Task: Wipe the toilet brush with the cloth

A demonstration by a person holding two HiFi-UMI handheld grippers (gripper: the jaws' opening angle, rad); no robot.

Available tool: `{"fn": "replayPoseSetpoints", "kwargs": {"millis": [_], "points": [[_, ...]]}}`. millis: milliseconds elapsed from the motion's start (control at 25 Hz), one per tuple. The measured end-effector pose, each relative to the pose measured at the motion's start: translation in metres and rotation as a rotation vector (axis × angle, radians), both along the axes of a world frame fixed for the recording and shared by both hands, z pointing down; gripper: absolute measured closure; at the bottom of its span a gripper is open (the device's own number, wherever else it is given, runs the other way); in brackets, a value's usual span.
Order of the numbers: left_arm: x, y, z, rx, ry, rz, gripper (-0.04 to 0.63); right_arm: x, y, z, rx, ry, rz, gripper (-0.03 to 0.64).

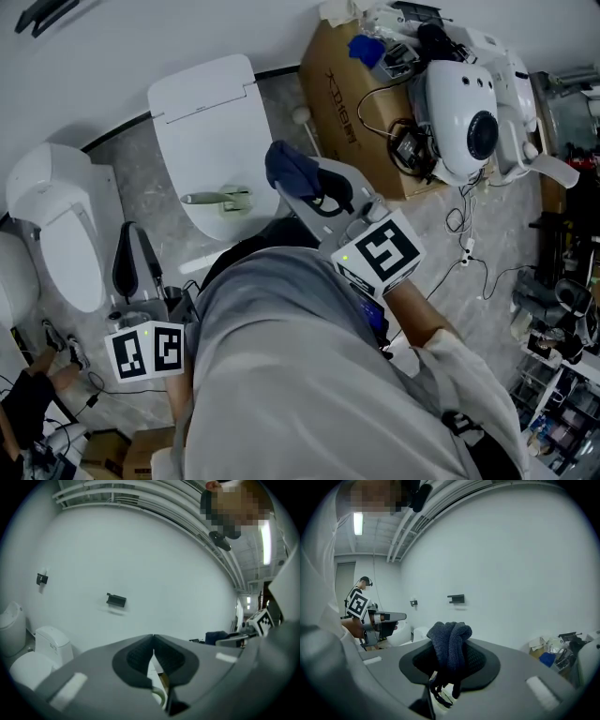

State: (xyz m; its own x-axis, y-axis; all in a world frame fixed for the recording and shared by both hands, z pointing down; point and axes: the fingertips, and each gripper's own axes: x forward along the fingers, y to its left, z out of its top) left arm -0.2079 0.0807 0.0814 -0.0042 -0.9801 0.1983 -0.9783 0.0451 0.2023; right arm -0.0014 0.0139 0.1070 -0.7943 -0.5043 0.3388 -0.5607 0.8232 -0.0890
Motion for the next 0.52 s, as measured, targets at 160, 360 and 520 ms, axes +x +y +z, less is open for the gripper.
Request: {"fn": "replayPoseSetpoints", "kwargs": {"millis": [160, 360, 520], "points": [[0.0021, 0.0024, 0.0004, -0.008, -0.005, 0.001, 0.595, 0.0009, 0.0025, -0.0007, -0.004, -0.006, -0.004, 0.508], [0.0001, 0.0078, 0.0034, -0.021, -0.008, -0.005, 0.595, -0.0026, 0.0052, 0.0002, -0.01, -0.008, -0.017, 0.508], [0.0029, 0.0097, 0.0073, -0.025, -0.01, -0.002, 0.595, -0.0041, 0.0096, 0.0042, -0.014, -0.005, -0.035, 0.508]]}}
